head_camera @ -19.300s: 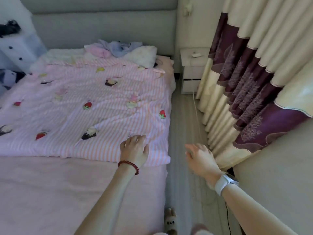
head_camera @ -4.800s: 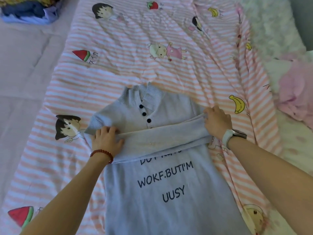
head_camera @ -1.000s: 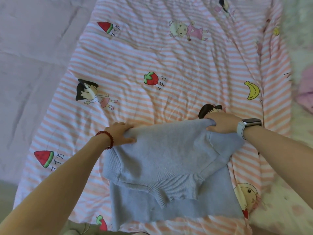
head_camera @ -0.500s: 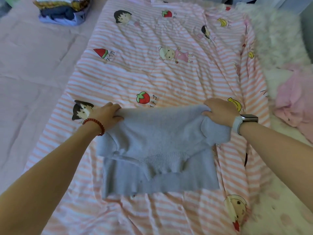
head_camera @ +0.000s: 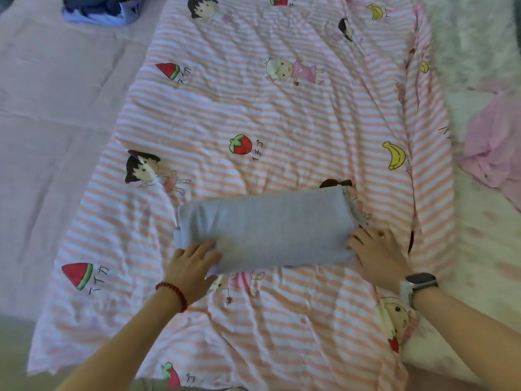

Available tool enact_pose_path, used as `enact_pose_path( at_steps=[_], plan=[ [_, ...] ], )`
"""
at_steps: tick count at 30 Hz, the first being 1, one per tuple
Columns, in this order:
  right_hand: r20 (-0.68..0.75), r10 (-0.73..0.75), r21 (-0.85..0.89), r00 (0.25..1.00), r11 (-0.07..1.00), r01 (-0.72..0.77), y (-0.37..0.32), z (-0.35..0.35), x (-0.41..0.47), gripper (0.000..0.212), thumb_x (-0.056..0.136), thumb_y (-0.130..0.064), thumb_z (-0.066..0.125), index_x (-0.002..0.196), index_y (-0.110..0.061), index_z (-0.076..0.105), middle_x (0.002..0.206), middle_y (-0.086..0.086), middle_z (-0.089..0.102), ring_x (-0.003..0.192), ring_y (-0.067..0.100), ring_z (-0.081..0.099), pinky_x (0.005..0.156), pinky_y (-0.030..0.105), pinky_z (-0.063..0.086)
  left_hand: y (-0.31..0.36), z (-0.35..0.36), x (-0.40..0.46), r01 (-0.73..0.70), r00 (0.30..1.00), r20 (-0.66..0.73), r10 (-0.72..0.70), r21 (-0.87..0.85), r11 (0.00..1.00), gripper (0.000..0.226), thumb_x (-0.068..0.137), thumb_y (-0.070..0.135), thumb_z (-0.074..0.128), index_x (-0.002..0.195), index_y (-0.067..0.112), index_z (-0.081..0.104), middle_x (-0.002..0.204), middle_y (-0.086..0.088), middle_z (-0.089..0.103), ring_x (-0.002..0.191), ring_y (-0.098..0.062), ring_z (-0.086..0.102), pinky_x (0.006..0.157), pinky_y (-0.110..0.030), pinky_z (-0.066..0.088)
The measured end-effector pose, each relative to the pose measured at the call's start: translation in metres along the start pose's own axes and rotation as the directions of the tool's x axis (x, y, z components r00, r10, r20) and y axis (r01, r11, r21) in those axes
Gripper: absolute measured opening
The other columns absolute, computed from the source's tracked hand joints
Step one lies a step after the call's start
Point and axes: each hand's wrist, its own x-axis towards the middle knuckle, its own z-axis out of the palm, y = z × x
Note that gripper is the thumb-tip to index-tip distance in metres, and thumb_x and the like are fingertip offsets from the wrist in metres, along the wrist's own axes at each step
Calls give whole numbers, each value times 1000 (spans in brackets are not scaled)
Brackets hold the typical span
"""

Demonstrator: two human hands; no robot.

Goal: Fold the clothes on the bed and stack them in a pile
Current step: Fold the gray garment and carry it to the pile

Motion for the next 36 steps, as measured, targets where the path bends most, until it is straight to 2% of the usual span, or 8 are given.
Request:
enact_pose_path(
  at_steps=[3,5,9,13,19,23,28,36],
  plan=[
    [-280,28,145,960,989,13,-18,3,-1,34,77,-22,32,80,-10,64,93,8,63,81,31,59,74,39,32,10,9,1,49,990,-129,-61,-94,994,29,70,28,70,93,11,70,110,-13,66,93,-35,65,73,-48,49],
    [-408,62,190,911,982,19,-40,-2,14,37,81,-23,34,89,-8,67,103,12,65,91,33,61,85,46,37,24,10,14,76,968,-230,-96,-93,993,35,74,29,68,102,8,69,116,-17,63,104,-38,62,81,-54,48],
    [-268,30,209,963,978,27,-79,-10,65,46,94,-30,38,139,-21,43,149,9,34,138,32,31,107,64,12,44,22,55,114,957,-250,-149,-148,982,60,89,41,54,143,24,34,152,-12,25,140,-37,19,110,-58,7],
    [-115,110,147,987,985,-93,-68,17,99,53,97,-43,11,147,-36,-6,157,-2,-11,144,25,-10,109,59,-10,18,50,83,295,939,-153,-307,-97,951,61,83,64,-1,136,42,-21,152,5,-19,139,-20,-23,102,-43,-32],
    [-20,366,298,930,891,-344,-8,41,84,54,98,-41,14,149,-30,1,158,2,-2,144,26,5,115,50,7,-7,59,97,447,886,-83,-456,-106,888,60,88,63,4,138,41,-21,157,1,-11,143,-24,-15,111,-53,-17],
    [86,461,795,883,503,-340,11,33,70,45,96,-37,40,134,-13,35,130,11,49,110,30,51,89,45,46,12,48,88,416,890,-124,-439,-172,893,69,82,63,2,144,37,-10,156,-1,-9,142,-24,-16,106,-54,-21],
    [285,379,800,880,412,-437,14,19,79,47,91,-38,52,127,-8,47,124,11,57,99,30,58,86,43,49,67,52,67,207,957,-165,-240,-193,959,61,84,59,5,141,39,-2,151,5,-10,139,-19,-15,107,-51,-24],
    [200,385,884,901,327,-335,15,26,79,60,87,-34,60,136,-15,31,127,3,49,113,25,50,87,35,43,76,70,80,245,966,-61,-251,-99,965,57,77,56,-15,132,44,-27,145,7,-29,142,-22,-19,108,-52,-20]
  ],
)
